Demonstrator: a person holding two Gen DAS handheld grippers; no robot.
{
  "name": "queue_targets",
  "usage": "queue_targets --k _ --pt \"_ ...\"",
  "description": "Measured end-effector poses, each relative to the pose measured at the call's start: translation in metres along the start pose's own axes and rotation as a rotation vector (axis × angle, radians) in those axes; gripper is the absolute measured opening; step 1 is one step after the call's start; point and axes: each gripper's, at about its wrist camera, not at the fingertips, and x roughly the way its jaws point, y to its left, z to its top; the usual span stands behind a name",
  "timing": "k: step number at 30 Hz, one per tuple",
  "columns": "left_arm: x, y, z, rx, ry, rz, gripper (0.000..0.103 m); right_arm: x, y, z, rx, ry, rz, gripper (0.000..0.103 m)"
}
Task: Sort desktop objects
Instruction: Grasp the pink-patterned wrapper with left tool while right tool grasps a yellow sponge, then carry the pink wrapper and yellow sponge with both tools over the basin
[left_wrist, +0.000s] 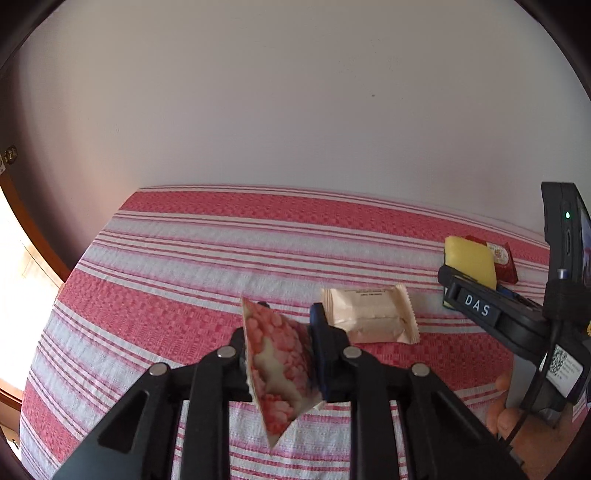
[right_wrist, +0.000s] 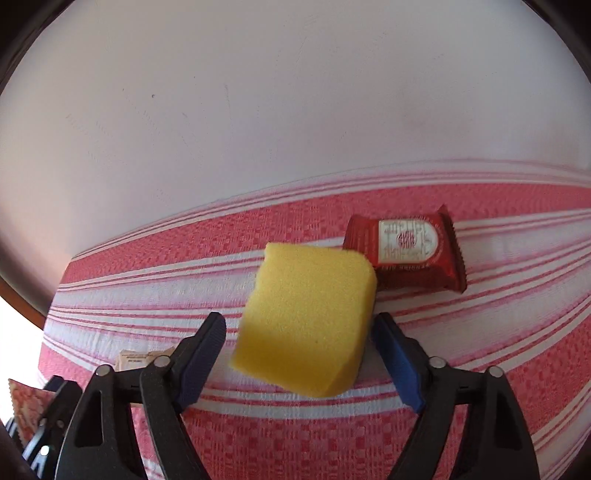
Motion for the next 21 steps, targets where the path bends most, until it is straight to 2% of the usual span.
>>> queue_targets --k 5,8,11,16,21 --pt "-0.008 0.012 0.004 -0.045 -0.048 -0.020 0.021 -0.009 0.004 -0.007 -0.036 -0.028 -0.001 0.059" --pt "-0.012 0.010 0.003 -0.038 -0.072 -0.015 0.021 -0.035 -0.002 -0.017 -0.030 -0.088 0.037 0.059" --pt "-0.016 0.003 0.002 -0.035 -0.091 -0.024 0.021 -0.069 -0.010 -0.029 -0.054 -0.145 0.038 0.059" --pt "-0.025 -0.023 -0.006 0.009 -0.128 -0.052 0.021 -0.123 -0.030 -0.056 -0.097 -0.231 -0.009 0.059" --pt "-0.051 -0.062 -0.022 0.062 -0.197 -0.126 0.021 -0.168 -0.058 -0.074 -0.156 -0.339 -0.132 0.060"
